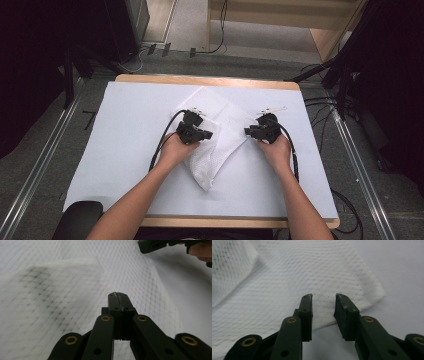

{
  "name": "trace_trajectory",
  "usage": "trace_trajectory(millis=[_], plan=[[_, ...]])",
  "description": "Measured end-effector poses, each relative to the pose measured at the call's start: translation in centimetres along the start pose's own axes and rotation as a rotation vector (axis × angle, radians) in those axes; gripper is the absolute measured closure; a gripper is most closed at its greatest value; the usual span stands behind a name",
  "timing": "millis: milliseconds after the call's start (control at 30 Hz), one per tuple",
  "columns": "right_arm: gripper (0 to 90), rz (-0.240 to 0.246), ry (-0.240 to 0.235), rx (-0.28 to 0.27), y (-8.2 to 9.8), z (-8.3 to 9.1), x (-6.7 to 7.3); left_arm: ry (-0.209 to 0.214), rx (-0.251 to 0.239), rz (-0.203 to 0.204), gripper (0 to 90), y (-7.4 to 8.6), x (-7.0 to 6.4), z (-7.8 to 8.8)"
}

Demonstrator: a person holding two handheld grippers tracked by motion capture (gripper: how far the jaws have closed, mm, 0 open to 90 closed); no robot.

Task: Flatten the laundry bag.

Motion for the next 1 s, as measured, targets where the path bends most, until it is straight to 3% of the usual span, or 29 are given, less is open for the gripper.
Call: trace_trajectory(millis=[133, 233, 333, 367, 433, 467, 633, 800, 867, 1000], plan=[[68.8, 0.000, -0.003, -0.001, 0.0, 0.0, 0.0, 0.038, 0.020, -0.009, 74.0, -0.1, -1.4, -0.6], [68.9, 0.004, -0.003, -0.001, 0.0, 0.0, 0.0, 0.018, 0.034, -0.031, 65.4, 0.3, -2.0, -0.5], [68.7, 0.003, -0.001, 0.002, 0.0, 0.0, 0.0, -0.011, 0.053, -0.057, 63.7, 0.9, -2.3, -0.7], [68.7, 0.007, 0.002, 0.005, 0.0, 0.0, 0.1, -0.022, 0.064, -0.072, 69.8, 1.2, -2.3, -0.9], [68.8, 0.009, 0.004, 0.006, 0.0, 0.0, 0.1, -0.059, 0.069, -0.100, 71.6, 1.8, -2.3, -1.1], [68.8, 0.011, 0.002, 0.005, 0.0, 0.0, 0.0, -0.064, 0.051, -0.104, 78.3, 1.9, -2.3, -1.1], [68.8, 0.002, 0.001, 0.002, 0.0, 0.0, 0.1, -0.080, 0.036, -0.132, 90.0, 2.4, -2.3, -1.0], [68.8, 0.004, 0.000, 0.001, 0.1, 0.0, 0.1, -0.049, 0.045, -0.100, 90.0, 2.2, -1.9, -0.9], [69.0, 0.005, -0.002, -0.002, 0.1, 0.0, 0.0, -0.024, -0.001, -0.054, 90.0, 1.7, -1.4, 0.2], [69.1, 0.003, -0.004, -0.003, 0.1, 0.0, 0.0, -0.028, -0.030, -0.043, 90.0, 1.3, -0.9, 1.6]])
Point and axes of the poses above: each handheld gripper's, and its own axes: z roughly backward along the jaws, y roughly out of its underside, x roughly to its left, the point moved 5 cm from there along -z, roughly forward along the jaws, and after that the axes turned 8 degrees about -y, right-handed, at the moved point
